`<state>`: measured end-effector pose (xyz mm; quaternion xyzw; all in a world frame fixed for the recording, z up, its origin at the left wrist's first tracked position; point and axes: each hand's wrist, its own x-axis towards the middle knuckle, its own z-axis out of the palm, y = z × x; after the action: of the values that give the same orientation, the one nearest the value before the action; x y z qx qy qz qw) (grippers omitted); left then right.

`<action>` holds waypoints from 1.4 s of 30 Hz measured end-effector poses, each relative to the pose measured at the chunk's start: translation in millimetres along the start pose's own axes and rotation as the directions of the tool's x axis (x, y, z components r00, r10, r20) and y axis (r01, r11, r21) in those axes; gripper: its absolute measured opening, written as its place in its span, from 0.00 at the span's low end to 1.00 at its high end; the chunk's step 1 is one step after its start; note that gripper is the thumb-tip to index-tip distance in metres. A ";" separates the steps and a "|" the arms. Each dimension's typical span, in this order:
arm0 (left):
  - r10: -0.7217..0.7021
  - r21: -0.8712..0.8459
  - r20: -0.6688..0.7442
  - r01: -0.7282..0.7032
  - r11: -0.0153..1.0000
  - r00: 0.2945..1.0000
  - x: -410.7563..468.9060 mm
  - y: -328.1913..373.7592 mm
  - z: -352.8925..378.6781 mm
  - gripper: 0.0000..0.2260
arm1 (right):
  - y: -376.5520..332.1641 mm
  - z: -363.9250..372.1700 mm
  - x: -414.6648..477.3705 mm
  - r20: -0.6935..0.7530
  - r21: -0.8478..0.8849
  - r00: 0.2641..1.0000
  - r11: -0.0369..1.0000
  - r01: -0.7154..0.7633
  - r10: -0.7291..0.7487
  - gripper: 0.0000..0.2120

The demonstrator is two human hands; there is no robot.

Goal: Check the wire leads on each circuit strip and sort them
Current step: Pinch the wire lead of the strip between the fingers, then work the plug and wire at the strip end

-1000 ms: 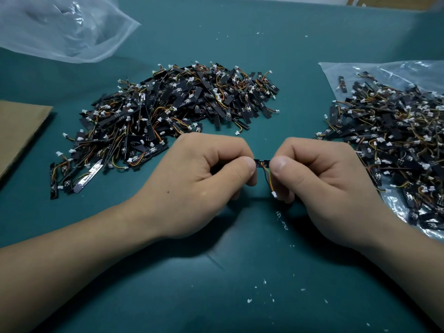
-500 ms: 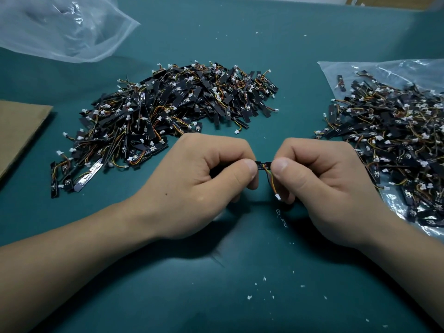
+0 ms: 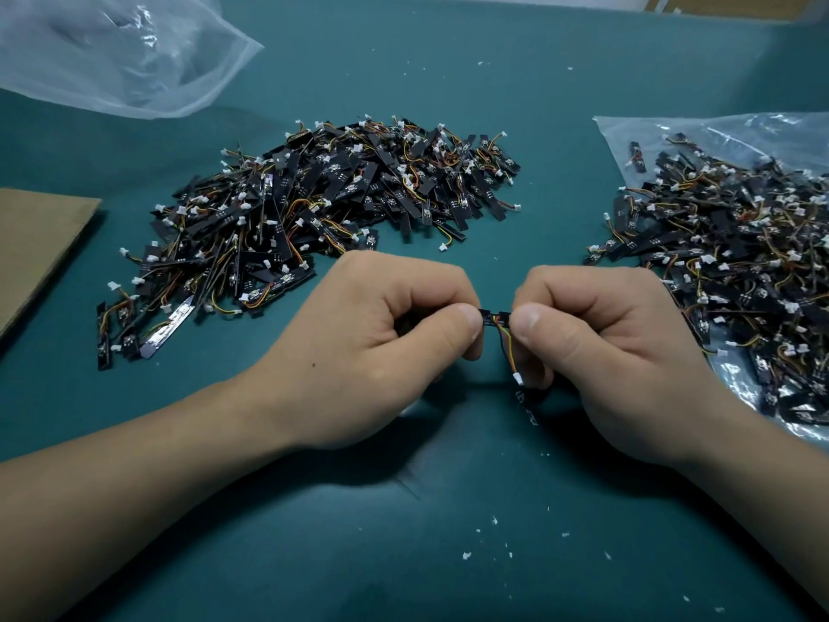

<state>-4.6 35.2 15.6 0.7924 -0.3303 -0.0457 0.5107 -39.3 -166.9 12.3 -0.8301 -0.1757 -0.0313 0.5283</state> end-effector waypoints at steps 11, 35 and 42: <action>-0.003 -0.010 -0.024 0.003 1.000 1.000 -0.3 -0.9 -0.1 0.12 | -0.8 0.3 0.1 0.001 0.001 1.000 1.000 0.020 -0.020 0.14; 0.044 0.026 -0.029 -0.043 0.999 0.999 -1.6 -2.7 0.7 0.13 | 3.1 -4.1 0.0 0.165 0.063 0.986 0.998 -0.017 0.006 0.18; 0.007 0.086 -0.319 0.021 0.996 0.948 -0.9 -8.5 4.7 0.14 | 6.6 0.2 1.3 -0.305 0.272 0.952 0.959 0.081 0.006 0.11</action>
<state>-3.2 34.3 6.0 0.8122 -0.2425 0.0957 0.5218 -35.9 -168.9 6.8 -0.7285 -0.1111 -0.1429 0.6607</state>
